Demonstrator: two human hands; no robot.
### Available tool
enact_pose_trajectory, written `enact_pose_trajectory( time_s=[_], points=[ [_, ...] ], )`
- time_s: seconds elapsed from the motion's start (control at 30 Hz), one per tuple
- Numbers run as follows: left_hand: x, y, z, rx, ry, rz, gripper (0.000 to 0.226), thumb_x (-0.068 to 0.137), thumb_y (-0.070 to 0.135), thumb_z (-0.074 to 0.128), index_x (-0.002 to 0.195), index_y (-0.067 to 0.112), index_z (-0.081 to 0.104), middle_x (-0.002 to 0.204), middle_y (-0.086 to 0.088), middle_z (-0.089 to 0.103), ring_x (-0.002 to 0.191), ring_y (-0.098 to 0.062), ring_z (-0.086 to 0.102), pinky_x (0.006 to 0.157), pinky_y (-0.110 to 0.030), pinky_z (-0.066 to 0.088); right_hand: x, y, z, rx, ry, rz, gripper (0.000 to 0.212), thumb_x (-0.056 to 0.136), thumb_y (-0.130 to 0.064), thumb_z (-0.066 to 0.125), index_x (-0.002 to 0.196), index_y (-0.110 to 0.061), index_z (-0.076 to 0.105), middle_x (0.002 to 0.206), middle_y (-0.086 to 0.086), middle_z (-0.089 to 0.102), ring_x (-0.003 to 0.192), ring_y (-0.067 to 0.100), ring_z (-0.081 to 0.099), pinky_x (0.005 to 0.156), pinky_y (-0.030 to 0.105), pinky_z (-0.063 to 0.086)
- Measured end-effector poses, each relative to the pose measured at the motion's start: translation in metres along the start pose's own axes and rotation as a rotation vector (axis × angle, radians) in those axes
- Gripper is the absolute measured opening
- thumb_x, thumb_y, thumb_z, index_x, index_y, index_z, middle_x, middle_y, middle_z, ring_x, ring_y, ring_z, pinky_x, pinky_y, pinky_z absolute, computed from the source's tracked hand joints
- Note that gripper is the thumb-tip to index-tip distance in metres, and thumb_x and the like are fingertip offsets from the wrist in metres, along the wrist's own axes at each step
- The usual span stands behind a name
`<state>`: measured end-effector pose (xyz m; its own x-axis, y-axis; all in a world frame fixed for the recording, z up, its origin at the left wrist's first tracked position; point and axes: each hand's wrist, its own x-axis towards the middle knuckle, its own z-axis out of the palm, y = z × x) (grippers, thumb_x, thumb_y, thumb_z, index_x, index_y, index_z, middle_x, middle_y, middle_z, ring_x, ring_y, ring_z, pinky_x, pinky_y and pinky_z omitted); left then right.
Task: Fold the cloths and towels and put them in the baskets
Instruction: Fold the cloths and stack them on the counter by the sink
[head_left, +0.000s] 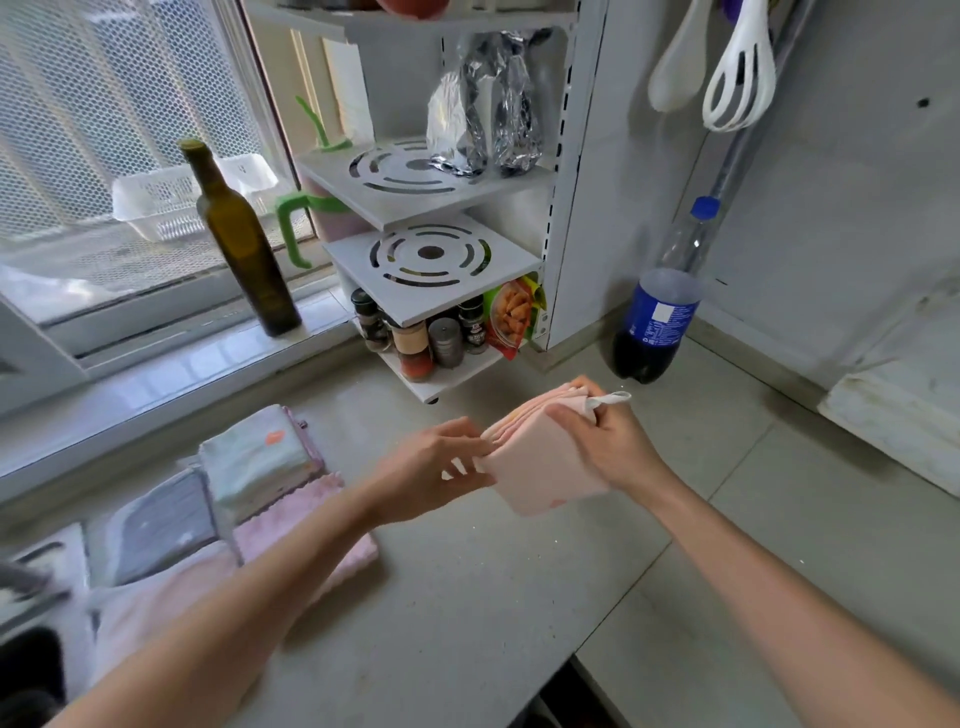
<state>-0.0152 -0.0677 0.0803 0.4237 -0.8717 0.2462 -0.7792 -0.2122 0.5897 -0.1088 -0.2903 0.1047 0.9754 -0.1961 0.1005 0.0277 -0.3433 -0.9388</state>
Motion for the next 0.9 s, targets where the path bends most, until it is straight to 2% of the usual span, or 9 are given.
enact_pose_trajectory(
  time_s=[0.1,0.23,0.33,0.43,0.53,0.6,0.73,0.83,0.9],
  points=[
    [0.005,0.005,-0.017,0.023,-0.034,-0.065,0.024,0.09,0.031,0.062,0.098,0.01,0.068,0.089,0.002,0.061,0.073,-0.008,0.06,0.067,-0.025,0.054,0.005,-0.004,0.006,-0.251,-0.016,-0.049,0.016,0.095,-0.037,0.052,0.092,-0.021,0.05,0.082,-0.006,0.059,0.071,0.004,0.058,0.058,0.015,0.043],
    [0.006,-0.005,-0.033,-0.196,-0.004,-0.396,0.037,0.089,0.037,0.059,0.091,0.001,0.063,0.087,-0.013,0.068,0.078,-0.024,0.064,0.074,-0.038,0.055,0.019,-0.01,0.019,-0.411,-0.012,-0.065,0.025,0.098,-0.035,0.049,0.076,-0.022,0.049,0.075,-0.005,0.05,0.065,0.003,0.051,0.056,0.018,0.033],
    [0.001,0.0,-0.03,-0.718,0.069,-0.673,0.023,0.094,0.024,0.056,0.113,0.012,0.051,0.11,-0.013,0.064,0.094,-0.024,0.067,0.086,-0.046,0.056,0.039,-0.01,0.033,-0.173,0.007,0.175,0.025,0.096,-0.03,0.051,0.083,-0.012,0.062,0.074,0.0,0.059,0.064,0.01,0.054,0.056,0.022,0.04],
    [-0.015,0.01,-0.026,-0.996,0.265,-0.717,0.056,0.082,0.033,0.066,0.13,0.038,0.038,0.129,0.004,0.051,0.1,-0.021,0.068,0.082,-0.042,0.058,0.053,-0.004,0.046,0.091,0.097,0.475,0.027,0.097,-0.027,0.052,0.1,-0.002,0.06,0.098,0.014,0.064,0.083,0.022,0.06,0.067,0.024,0.045],
    [-0.032,0.021,-0.022,-0.899,0.321,-0.62,0.073,0.075,0.03,0.072,0.139,0.036,0.037,0.135,0.012,0.043,0.103,-0.017,0.067,0.084,-0.039,0.057,0.059,-0.009,0.06,0.186,0.093,0.665,0.024,0.098,-0.027,0.05,0.106,-0.004,0.055,0.103,0.015,0.061,0.091,0.028,0.059,0.075,0.033,0.047],
    [-0.039,0.024,-0.019,-0.791,0.364,-0.563,0.06,0.083,0.018,0.07,0.136,0.027,0.044,0.131,0.002,0.054,0.099,-0.021,0.069,0.084,-0.037,0.057,0.064,-0.012,0.073,0.208,0.065,0.73,0.023,0.098,-0.026,0.049,0.108,-0.006,0.054,0.107,0.015,0.061,0.092,0.029,0.059,0.077,0.036,0.049],
    [-0.05,0.021,-0.019,-0.644,0.497,-0.572,0.035,0.089,0.005,0.063,0.123,0.014,0.059,0.132,0.004,0.055,0.091,-0.021,0.07,0.079,-0.034,0.058,0.063,-0.023,0.097,0.268,-0.085,0.778,0.02,0.098,-0.017,0.048,0.112,-0.005,0.056,0.092,0.01,0.063,0.076,0.023,0.061,0.057,0.027,0.051],
    [-0.06,0.016,-0.018,-0.417,0.628,-0.62,0.029,0.087,0.002,0.061,0.114,0.013,0.065,0.115,0.0,0.065,0.081,-0.01,0.066,0.077,-0.025,0.056,0.058,-0.037,0.115,0.416,-0.209,0.778,0.022,0.096,-0.004,0.045,0.107,0.005,0.062,0.077,0.012,0.069,0.057,0.019,0.068,0.042,0.022,0.051],
    [-0.07,0.013,-0.018,-0.18,0.67,-0.659,0.032,0.082,0.001,0.061,0.111,0.014,0.068,0.102,0.001,0.07,0.077,-0.005,0.061,0.073,-0.014,0.049,0.059,-0.041,0.132,0.437,-0.213,0.787,0.02,0.095,-0.002,0.046,0.1,0.005,0.064,0.074,0.015,0.071,0.058,0.02,0.069,0.047,0.028,0.055]
  ],
)
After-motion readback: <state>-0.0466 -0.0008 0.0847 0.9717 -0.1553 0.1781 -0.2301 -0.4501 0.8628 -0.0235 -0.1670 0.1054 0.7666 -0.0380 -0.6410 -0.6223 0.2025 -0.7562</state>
